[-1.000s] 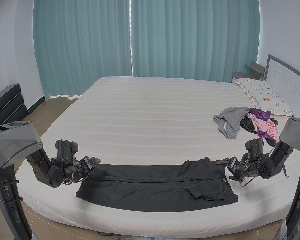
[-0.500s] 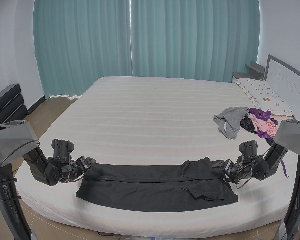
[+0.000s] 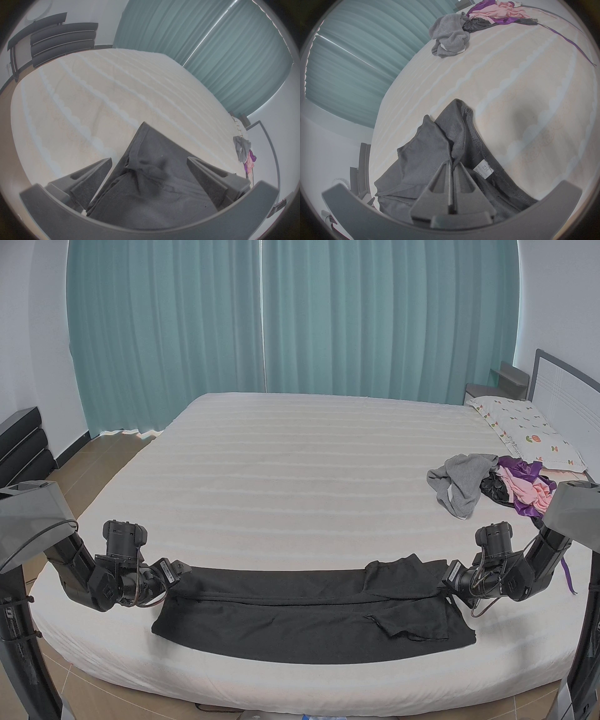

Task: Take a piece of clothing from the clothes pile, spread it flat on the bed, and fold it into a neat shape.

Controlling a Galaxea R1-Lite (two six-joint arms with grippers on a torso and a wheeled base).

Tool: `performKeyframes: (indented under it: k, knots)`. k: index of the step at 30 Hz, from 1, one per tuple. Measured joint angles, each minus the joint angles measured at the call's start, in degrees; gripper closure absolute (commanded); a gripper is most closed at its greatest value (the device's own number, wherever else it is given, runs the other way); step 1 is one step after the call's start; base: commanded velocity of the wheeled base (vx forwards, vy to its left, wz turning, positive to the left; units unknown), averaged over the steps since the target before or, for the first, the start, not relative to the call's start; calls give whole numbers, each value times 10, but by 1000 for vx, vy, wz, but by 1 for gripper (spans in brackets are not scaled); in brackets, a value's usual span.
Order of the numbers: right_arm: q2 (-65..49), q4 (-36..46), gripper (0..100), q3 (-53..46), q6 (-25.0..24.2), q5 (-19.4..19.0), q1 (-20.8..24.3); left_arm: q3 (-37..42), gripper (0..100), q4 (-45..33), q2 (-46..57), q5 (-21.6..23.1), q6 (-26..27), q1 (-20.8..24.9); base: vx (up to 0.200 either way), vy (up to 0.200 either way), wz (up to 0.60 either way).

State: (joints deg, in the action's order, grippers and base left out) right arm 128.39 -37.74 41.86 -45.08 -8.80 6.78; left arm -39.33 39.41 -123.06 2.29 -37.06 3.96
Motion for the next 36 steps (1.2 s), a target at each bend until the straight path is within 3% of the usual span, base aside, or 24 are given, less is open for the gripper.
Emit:
performKeyframes:
  k: [11,12,29,36]
  knots:
    - [-9,-2,100,-2,-1,2,-1,-19,0,-20,-19,0,10,2,0,0,0]
    - [-9,-3,100,-2,-1,2,-1,-22,100,-20,-23,0,9,2,0,0,0]
    - [-12,-3,100,0,-2,1,-4,-30,100,-22,-41,-1,10,3,0,0,0]
    - [-20,-9,100,8,-25,1,-6,-43,100,-16,-34,-17,3,-2,0,0,0]
